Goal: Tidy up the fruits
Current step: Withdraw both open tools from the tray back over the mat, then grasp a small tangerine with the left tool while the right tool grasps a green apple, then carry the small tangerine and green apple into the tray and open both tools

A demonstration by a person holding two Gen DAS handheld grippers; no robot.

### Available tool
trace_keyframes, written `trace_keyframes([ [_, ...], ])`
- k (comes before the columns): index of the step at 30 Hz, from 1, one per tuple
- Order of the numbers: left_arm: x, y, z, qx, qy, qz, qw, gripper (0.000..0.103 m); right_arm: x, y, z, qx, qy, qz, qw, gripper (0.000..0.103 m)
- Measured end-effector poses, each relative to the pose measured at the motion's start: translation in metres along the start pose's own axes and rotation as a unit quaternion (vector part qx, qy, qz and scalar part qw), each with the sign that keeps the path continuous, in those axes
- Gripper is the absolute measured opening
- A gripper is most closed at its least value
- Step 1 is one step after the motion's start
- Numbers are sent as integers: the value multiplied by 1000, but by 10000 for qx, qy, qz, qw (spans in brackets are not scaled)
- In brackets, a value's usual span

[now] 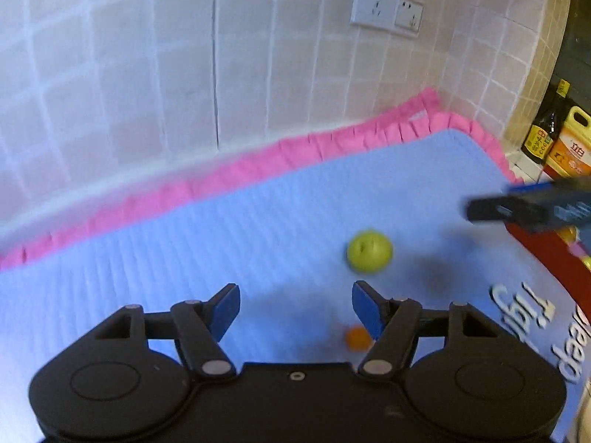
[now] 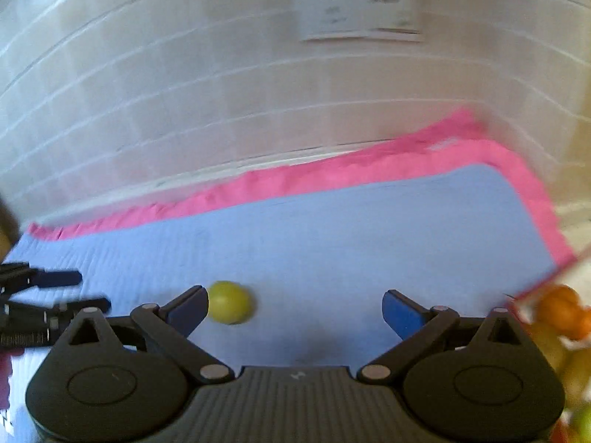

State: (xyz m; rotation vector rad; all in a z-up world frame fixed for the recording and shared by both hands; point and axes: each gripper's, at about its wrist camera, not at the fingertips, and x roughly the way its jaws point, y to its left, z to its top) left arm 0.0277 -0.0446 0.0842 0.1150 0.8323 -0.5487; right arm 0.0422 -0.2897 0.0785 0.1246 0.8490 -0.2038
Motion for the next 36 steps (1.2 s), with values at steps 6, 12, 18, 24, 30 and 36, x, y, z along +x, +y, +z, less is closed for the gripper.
trace_keyframes([
  [6,22,-17,-31,317,146,38,9994,80,50,39,-6,-300,364,24,9989,100],
  [12,46,-38,-40,664,245,-207,9973,80,85,38,-10,2,789,187,9967,90],
  [18,63,-46,-47,640,347,-382,9966,68,99,39,-13,10,927,219,9955,81],
  [24,64,-50,-47,824,288,-256,9959,50,112,50,-12,-193,996,230,9946,68],
  [30,63,-55,-49,1058,233,-72,9941,26,112,54,-13,-325,959,62,9948,52],
  [36,51,-67,-54,1212,110,31,9926,25,100,40,-15,138,920,268,9953,52],
])
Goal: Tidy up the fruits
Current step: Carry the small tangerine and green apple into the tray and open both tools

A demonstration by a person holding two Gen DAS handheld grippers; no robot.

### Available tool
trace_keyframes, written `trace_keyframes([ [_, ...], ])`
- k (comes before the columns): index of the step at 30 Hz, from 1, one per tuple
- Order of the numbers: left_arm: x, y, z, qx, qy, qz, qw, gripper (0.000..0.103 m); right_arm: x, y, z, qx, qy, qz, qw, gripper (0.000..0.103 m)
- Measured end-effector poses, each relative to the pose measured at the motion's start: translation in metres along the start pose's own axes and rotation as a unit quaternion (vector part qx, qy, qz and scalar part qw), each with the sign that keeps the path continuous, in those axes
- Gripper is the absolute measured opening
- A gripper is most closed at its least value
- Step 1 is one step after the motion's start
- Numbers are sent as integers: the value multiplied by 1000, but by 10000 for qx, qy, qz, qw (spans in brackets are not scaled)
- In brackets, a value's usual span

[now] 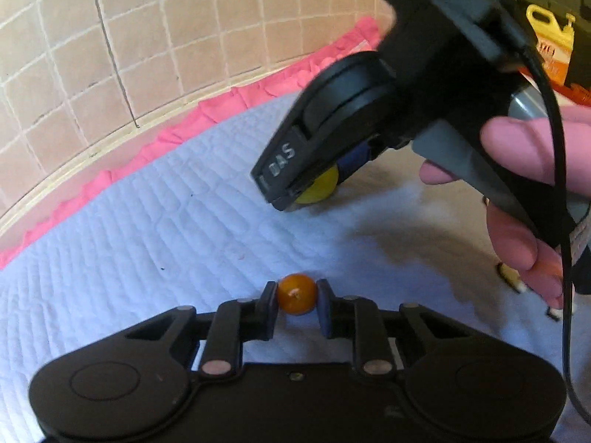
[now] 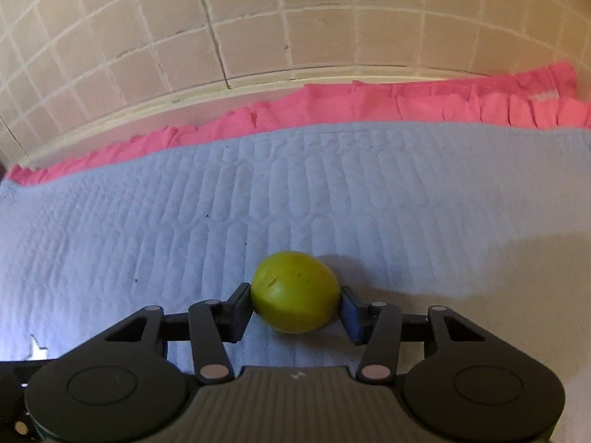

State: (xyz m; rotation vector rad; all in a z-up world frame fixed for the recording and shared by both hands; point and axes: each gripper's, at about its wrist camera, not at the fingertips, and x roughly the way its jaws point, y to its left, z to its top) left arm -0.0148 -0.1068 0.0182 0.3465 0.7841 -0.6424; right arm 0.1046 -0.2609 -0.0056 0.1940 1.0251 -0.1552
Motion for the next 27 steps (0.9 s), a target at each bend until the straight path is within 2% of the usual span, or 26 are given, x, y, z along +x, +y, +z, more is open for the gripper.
trace_keyframes([
  [9,-43,-15,10,79,-391,-110,9991,25,-74,-45,-14,612,-592,-79,9963,52],
  [16,-70,-60,32,585,-848,-267,9943,25,-145,-97,-32,1154,-1150,-352,9860,52],
  [22,-56,-102,69,900,-1148,-788,9862,25,-205,-147,-59,1583,-1555,-825,9716,52],
  [27,-48,-149,97,1270,-1397,-1291,9735,25,-253,-194,-91,1966,-1852,-1379,9529,52],
])
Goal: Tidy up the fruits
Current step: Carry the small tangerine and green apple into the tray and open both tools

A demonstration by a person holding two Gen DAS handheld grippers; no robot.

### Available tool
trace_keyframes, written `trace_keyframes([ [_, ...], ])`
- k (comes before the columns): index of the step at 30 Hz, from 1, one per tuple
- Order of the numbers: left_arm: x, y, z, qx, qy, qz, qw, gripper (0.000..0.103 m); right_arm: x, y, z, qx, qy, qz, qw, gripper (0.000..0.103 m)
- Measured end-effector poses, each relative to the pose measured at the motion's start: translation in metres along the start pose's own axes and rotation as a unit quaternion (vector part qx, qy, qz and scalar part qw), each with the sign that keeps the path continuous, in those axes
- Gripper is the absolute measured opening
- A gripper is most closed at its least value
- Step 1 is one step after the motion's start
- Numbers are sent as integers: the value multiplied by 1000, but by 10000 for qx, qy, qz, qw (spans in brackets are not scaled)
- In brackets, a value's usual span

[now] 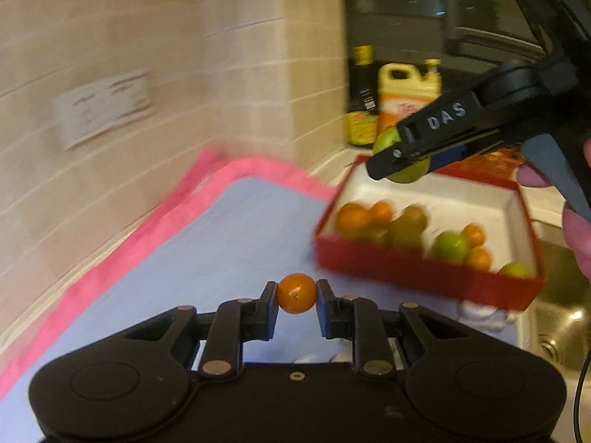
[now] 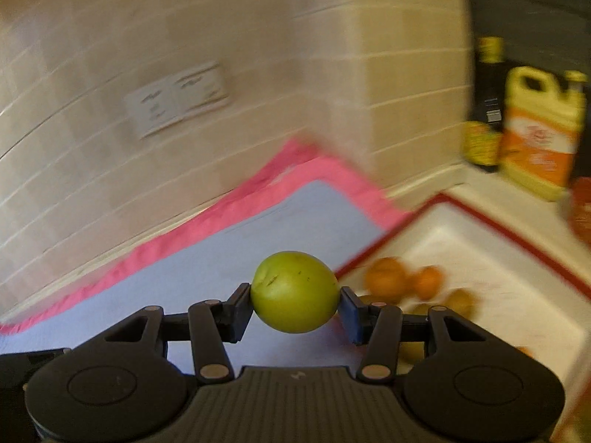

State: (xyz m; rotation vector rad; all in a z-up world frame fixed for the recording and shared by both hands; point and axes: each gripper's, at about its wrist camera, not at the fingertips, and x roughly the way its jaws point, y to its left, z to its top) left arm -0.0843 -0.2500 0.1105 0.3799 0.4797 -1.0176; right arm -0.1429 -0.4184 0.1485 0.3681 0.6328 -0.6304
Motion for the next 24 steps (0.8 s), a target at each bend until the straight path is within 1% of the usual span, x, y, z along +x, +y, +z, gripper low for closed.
trace_keyframes([
  [1,14,-8,8,93,-62,-117,9999,25,-6,-12,1,65,-63,-122,9999,52],
  [5,37,-38,41,371,-295,-487,9977,25,-26,-62,3,387,-252,-605,9971,52],
  [8,58,-62,67,654,-438,-661,9947,25,-35,-97,0,628,-317,-900,9935,52],
  [11,78,-88,91,979,-584,-801,9902,25,-40,-125,-4,798,-330,-1135,9898,52],
  [15,109,-112,119,1152,-657,-1037,9857,25,-42,-151,-10,967,-303,-1291,9864,52],
  [18,140,-118,138,872,-377,-1464,9847,25,-35,-162,-14,1001,-207,-1379,9852,52],
  [21,178,-118,149,435,80,-1987,9791,25,-22,-173,-16,1077,-58,-1416,9840,52],
  [22,191,-119,150,335,221,-2021,9785,25,-16,-177,-18,1114,5,-1410,9837,52],
  [24,209,-126,149,328,388,-1949,9795,25,-6,-184,-20,1168,104,-1392,9833,52],
])
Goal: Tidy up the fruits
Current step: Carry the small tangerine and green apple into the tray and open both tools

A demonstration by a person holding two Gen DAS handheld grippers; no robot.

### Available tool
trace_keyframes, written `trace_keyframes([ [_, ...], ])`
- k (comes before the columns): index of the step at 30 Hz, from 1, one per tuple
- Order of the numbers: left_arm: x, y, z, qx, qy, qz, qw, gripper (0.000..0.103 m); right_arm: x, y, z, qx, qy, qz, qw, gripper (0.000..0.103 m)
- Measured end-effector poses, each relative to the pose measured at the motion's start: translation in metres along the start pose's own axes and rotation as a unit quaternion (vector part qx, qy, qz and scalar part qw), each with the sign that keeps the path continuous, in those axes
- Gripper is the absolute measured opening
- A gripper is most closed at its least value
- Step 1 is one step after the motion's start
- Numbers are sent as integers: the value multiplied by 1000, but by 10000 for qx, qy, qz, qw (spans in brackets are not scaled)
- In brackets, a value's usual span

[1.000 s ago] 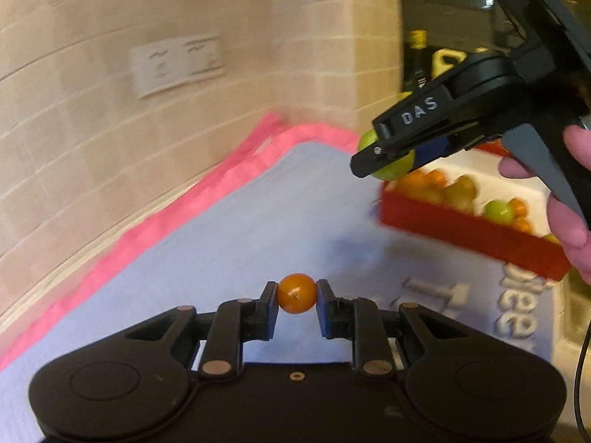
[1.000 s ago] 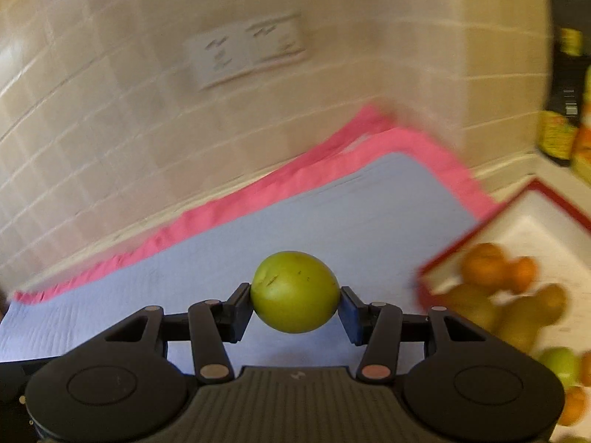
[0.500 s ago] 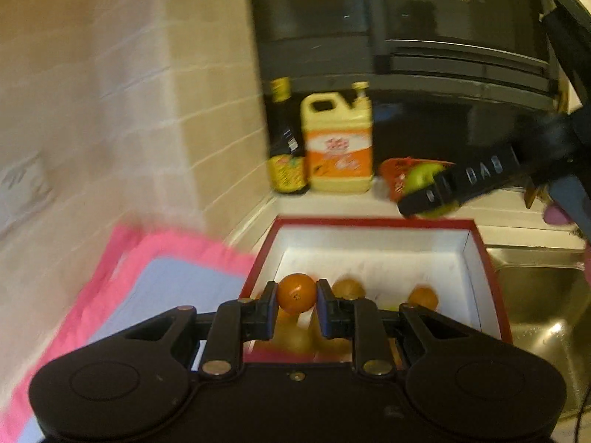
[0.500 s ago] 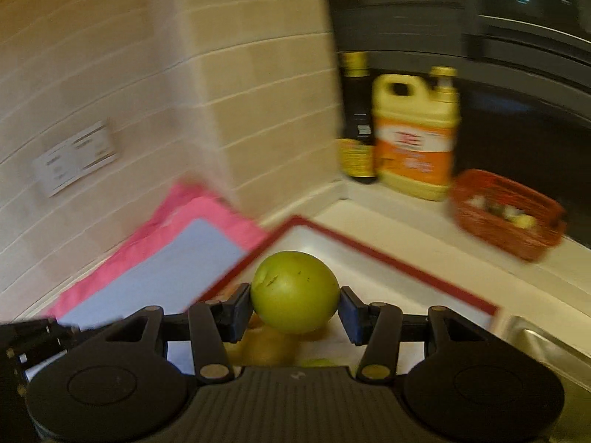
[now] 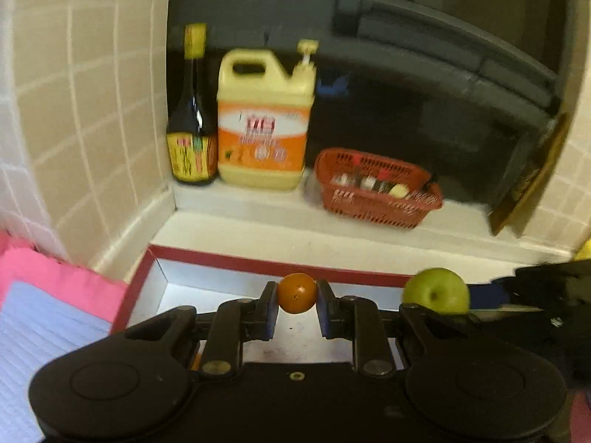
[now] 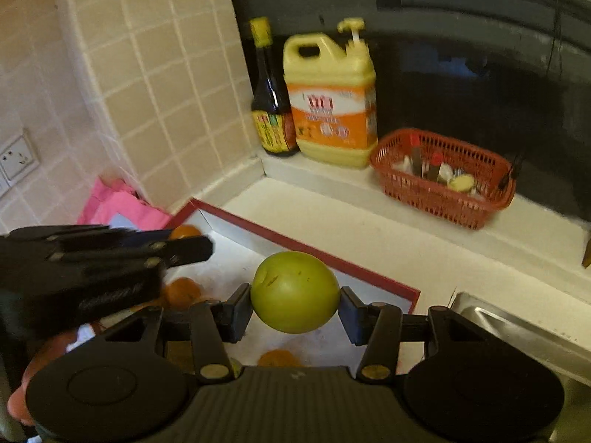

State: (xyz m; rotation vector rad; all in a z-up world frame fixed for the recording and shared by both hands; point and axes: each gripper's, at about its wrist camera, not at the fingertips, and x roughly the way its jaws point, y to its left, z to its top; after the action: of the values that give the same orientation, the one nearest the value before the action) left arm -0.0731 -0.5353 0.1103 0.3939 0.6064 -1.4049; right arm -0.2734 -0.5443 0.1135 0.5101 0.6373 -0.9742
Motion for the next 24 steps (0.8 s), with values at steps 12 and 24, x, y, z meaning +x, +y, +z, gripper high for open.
trace_keyframes([
  [12,70,14,-16,-219,682,-71,9974,25,63,0,-7,-71,611,-319,9976,52],
  [24,79,37,-23,-550,838,-12,9950,25,79,32,-1,-804,643,-669,9924,52],
])
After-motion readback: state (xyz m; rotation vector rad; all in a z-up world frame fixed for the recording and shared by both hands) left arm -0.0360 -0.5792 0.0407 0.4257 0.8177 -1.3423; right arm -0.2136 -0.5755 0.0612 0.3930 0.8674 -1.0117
